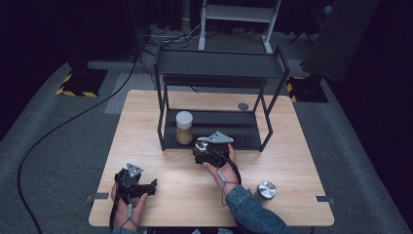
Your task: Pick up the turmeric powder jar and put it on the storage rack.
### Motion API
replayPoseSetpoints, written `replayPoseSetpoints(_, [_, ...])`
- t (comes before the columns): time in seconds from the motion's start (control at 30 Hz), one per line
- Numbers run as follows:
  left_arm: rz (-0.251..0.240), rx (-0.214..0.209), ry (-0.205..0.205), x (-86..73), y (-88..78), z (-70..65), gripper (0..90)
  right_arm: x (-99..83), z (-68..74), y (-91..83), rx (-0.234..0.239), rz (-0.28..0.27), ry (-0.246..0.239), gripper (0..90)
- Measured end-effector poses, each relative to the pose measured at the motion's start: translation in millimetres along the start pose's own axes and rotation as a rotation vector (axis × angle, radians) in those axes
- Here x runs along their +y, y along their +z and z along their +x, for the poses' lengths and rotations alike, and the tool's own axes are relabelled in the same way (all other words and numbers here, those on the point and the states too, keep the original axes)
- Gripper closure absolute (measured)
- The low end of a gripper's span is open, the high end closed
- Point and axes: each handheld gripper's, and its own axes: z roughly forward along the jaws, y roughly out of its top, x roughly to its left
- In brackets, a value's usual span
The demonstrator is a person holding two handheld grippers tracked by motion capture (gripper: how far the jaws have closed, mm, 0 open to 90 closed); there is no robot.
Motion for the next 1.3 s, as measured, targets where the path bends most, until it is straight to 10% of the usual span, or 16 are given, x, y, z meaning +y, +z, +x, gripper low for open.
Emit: replayPoseSetpoints(1.3, [0.000, 0.000, 0.000, 0.1, 0.0, 0.1, 2.8, 5.0, -6.8, 10.5, 0.019, 0.064, -0.030, 31.6])
